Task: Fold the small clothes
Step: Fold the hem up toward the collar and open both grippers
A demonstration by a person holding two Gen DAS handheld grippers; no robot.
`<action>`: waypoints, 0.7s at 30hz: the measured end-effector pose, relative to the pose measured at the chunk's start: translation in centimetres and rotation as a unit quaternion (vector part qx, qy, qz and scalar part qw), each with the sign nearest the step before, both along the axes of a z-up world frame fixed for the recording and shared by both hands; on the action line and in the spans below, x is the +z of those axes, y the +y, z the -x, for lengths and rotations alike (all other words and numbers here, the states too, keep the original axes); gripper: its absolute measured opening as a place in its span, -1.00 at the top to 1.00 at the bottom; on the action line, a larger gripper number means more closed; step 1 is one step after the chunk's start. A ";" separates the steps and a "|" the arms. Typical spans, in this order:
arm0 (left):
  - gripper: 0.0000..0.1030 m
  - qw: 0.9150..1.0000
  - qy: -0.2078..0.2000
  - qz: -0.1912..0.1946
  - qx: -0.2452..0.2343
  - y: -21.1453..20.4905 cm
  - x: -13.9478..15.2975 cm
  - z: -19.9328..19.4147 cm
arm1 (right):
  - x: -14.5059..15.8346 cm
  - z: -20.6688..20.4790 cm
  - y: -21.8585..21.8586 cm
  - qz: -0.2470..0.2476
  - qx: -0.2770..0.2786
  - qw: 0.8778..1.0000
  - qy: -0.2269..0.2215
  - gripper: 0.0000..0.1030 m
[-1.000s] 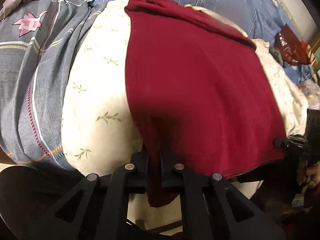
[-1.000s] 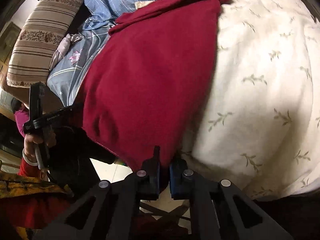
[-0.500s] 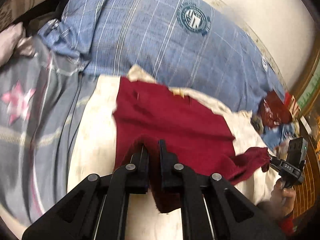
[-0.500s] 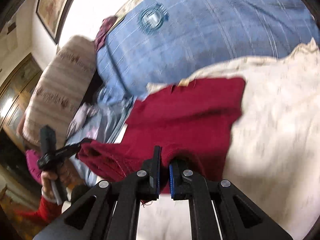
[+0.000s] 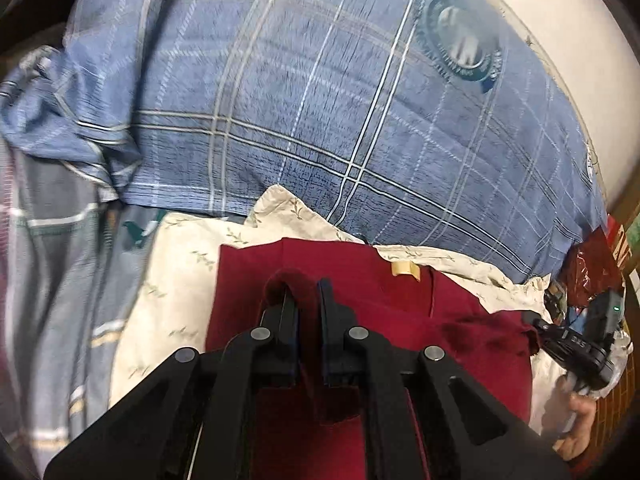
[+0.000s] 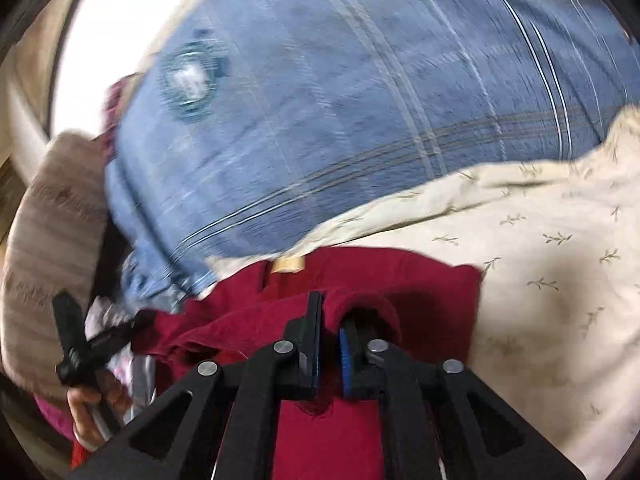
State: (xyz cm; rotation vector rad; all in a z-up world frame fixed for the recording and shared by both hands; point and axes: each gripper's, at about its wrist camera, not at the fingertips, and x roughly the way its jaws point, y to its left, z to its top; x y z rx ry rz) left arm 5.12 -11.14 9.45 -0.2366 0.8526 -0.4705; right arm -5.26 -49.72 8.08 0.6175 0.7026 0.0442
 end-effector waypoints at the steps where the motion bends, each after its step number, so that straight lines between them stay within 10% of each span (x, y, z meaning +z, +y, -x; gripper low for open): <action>1: 0.77 1.000 0.005 0.002 -0.003 -0.2 -0.4 -0.7 | -0.5 -0.6 -0.5 -0.007 0.003 1.000 0.011 0.70; 5: 0.20 1.000 0.022 0.007 -0.014 0.2 -0.9 -1.4 | -0.3 1.0 -1.4 -0.018 -0.008 1.000 0.000 0.15; 7: -0.52 1.000 -0.017 -0.009 0.004 0.9 0.2 -0.5 | 0.7 2.9 -1.4 0.005 -0.023 0.999 -0.021 0.00; 10: -0.61 0.998 -0.054 0.003 0.014 1.7 1.5 0.3 | 1.9 3.4 0.2 0.033 0.008 0.999 -0.036 0.01; 21: -0.61 0.991 0.049 -0.119 0.035 -2.2 -5.3 -4.2 | -3.1 -7.9 3.0 0.151 0.022 0.983 0.104 0.06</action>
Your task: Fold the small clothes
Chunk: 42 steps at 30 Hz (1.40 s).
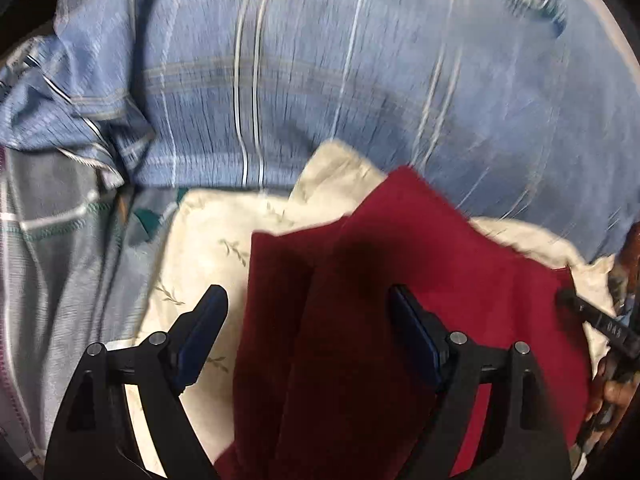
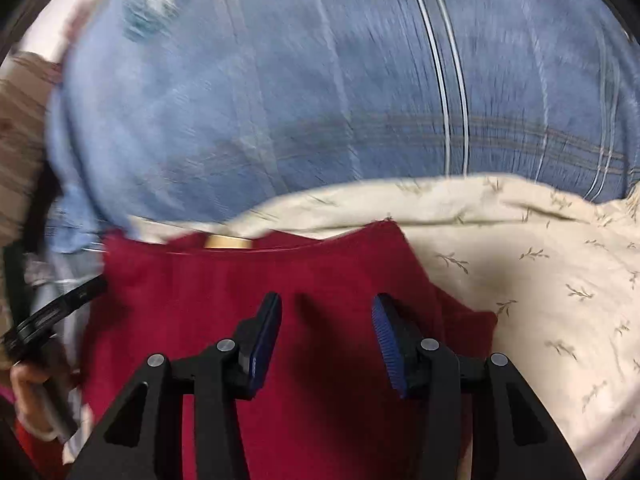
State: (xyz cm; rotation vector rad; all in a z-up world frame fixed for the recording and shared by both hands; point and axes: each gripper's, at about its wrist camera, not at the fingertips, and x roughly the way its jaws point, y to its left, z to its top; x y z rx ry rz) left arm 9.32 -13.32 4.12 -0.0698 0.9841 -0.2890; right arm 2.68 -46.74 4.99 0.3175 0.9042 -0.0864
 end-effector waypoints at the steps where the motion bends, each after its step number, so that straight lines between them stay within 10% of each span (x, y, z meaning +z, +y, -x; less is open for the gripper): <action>1: -0.61 1.000 0.005 -0.006 0.001 -0.1 -0.6 -0.3 | -0.8 -0.6 -0.3 0.002 -0.004 1.000 0.009 0.06; 11: -0.61 0.999 -0.048 -0.024 -0.001 1.1 1.7 3.5 | 3.6 7.1 1.4 0.014 0.012 0.999 -0.051 -0.01; 19: -0.61 0.995 -0.093 -0.039 -0.014 2.2 4.7 8.5 | 0.7 8.8 3.7 0.093 0.025 0.995 0.000 -0.07; 23: -0.61 0.995 -0.091 -0.042 -0.010 3.2 5.0 10.5 | 3.3 9.1 5.7 0.051 0.046 0.997 -0.035 -0.12; 42: -0.61 0.999 -0.031 0.023 0.028 6.0 -0.3 9.7 | 2.2 -6.5 22.6 -0.028 0.191 0.981 -0.010 -0.15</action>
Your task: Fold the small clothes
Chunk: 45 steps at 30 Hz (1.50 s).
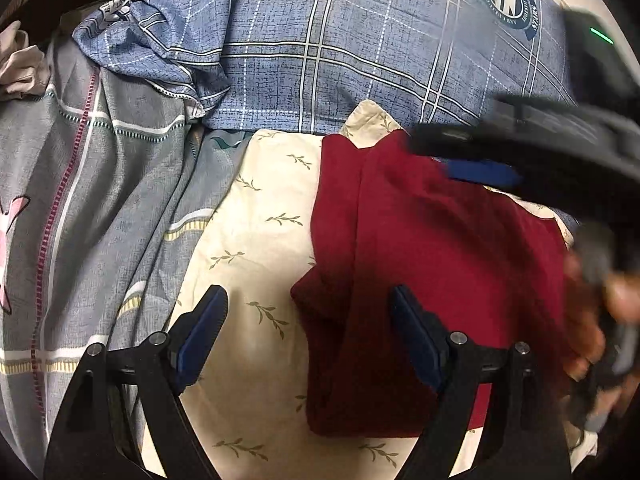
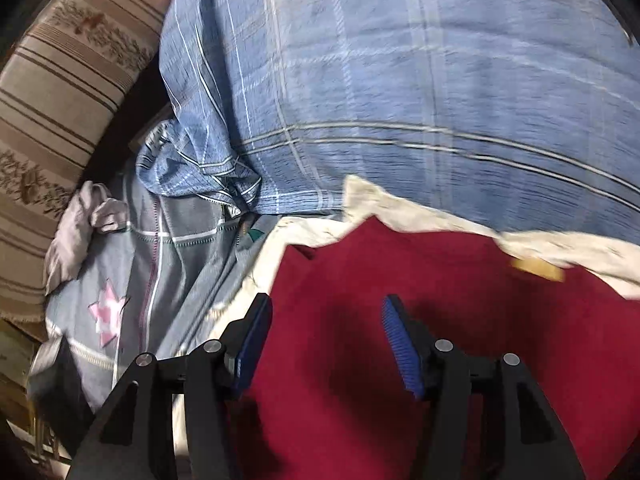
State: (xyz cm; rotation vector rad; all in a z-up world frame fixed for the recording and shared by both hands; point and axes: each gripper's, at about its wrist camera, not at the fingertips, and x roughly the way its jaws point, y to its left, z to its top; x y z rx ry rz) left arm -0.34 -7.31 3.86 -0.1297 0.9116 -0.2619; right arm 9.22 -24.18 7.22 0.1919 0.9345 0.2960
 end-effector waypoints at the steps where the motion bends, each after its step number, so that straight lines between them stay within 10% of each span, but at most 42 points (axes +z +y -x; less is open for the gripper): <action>1: -0.61 1.000 0.002 0.002 -0.002 0.0 -0.1 -0.1 | -0.6 -1.0 0.4 0.001 -0.002 1.000 0.013 -0.15; 5: -0.61 1.000 0.014 0.019 -0.002 0.6 -0.3 -0.6 | -3.5 -4.1 1.1 0.015 -0.022 0.998 0.065 -0.06; 8: -0.61 1.000 0.015 0.024 -0.001 0.8 -0.2 -0.6 | -3.7 -3.9 1.8 0.055 -0.001 0.998 0.042 0.87; 21: -0.61 0.999 0.019 0.030 0.002 0.8 -0.1 -1.1 | -4.2 -4.7 4.2 0.065 0.026 0.997 0.021 0.84; 28: -0.61 0.999 0.018 0.028 0.001 0.9 -0.2 -1.1 | -1.4 -0.8 0.8 0.009 0.024 1.000 -0.010 0.11; 45: -0.63 1.000 0.020 0.009 0.001 0.1 -0.9 -1.4 | -3.6 0.5 -8.2 0.081 -0.083 0.993 -0.015 0.11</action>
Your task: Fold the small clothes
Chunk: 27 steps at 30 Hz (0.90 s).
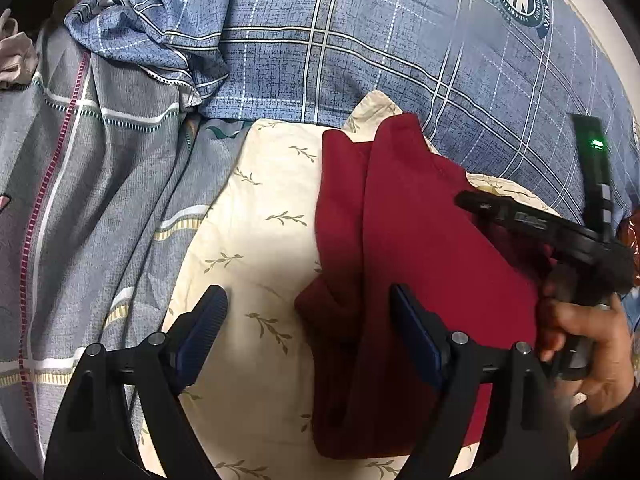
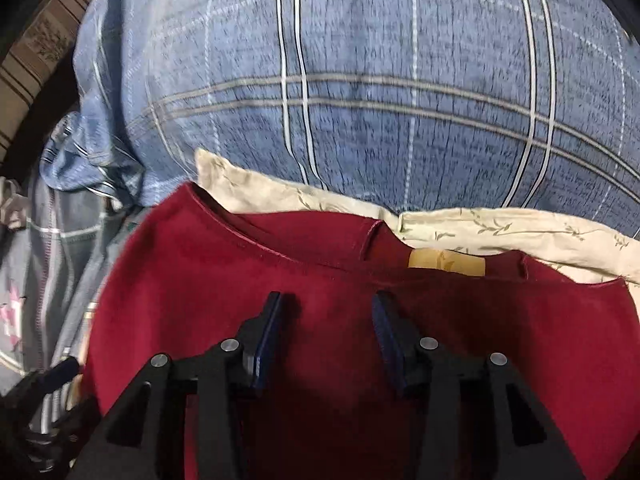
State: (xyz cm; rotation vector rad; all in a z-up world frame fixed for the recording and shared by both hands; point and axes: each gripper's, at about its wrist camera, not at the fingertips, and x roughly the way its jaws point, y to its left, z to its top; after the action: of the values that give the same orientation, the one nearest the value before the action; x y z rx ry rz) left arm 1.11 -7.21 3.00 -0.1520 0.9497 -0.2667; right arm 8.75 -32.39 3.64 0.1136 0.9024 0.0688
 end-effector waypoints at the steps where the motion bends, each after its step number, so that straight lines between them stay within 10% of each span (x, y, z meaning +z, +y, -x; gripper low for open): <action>1: -0.63 1.000 0.000 0.000 0.000 0.0 0.0 0.0 | 0.5 0.6 -0.8 -0.001 -0.001 1.000 -0.001 0.11; 11: -0.67 1.000 0.001 0.001 0.002 0.0 0.0 -0.1 | 0.5 6.3 -13.7 0.066 -0.148 0.987 0.018 0.00; 13: -0.68 1.000 0.003 0.001 0.002 0.0 -0.1 -0.1 | -0.3 6.7 -15.5 0.007 -0.161 0.987 0.010 0.02; 19: -0.70 1.000 0.000 -0.002 0.005 0.0 -0.2 -0.1 | -0.3 6.3 -12.1 0.111 -0.155 0.982 0.005 -0.03; 27: -0.74 1.000 -0.001 -0.003 0.009 0.1 -0.3 -0.1 | -0.1 6.8 -12.6 0.101 -0.158 0.982 0.001 -0.05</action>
State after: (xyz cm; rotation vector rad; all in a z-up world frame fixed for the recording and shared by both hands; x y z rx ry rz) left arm 1.17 -7.15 2.74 -0.1538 0.9472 -0.2479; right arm 1.98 -45.02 3.59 0.0668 0.8779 -0.3185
